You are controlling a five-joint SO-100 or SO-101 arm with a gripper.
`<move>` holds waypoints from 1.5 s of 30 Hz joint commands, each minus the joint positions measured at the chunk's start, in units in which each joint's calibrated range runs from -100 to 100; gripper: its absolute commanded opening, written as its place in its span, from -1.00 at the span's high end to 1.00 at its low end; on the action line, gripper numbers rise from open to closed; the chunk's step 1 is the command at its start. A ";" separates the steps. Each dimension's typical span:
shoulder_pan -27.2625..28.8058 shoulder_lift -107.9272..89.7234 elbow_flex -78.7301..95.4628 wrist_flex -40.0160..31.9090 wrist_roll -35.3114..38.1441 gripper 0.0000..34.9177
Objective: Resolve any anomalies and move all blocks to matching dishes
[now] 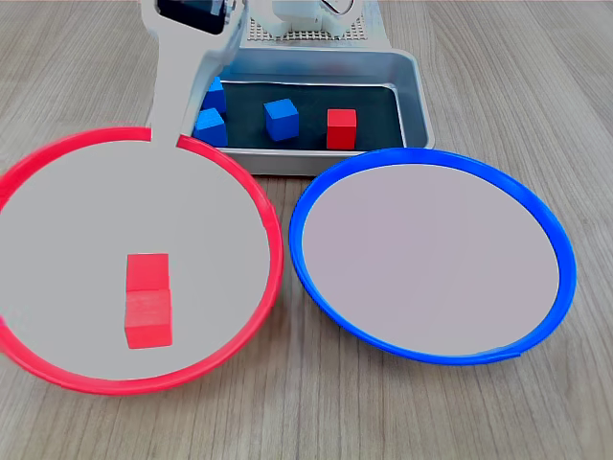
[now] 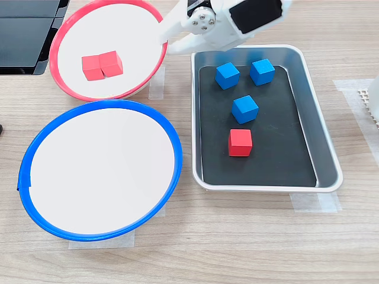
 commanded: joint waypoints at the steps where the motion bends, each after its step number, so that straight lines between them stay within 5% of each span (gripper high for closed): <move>1: -1.27 0.29 -1.41 -1.75 -0.98 1.00; 18: -2.21 1.06 2.42 -1.01 1.56 0.99; 21: -2.12 0.12 1.87 2.21 2.49 0.79; 34: 2.59 -13.10 -0.04 23.01 10.31 0.71; 45: 0.80 -2.01 -2.14 10.05 10.01 0.80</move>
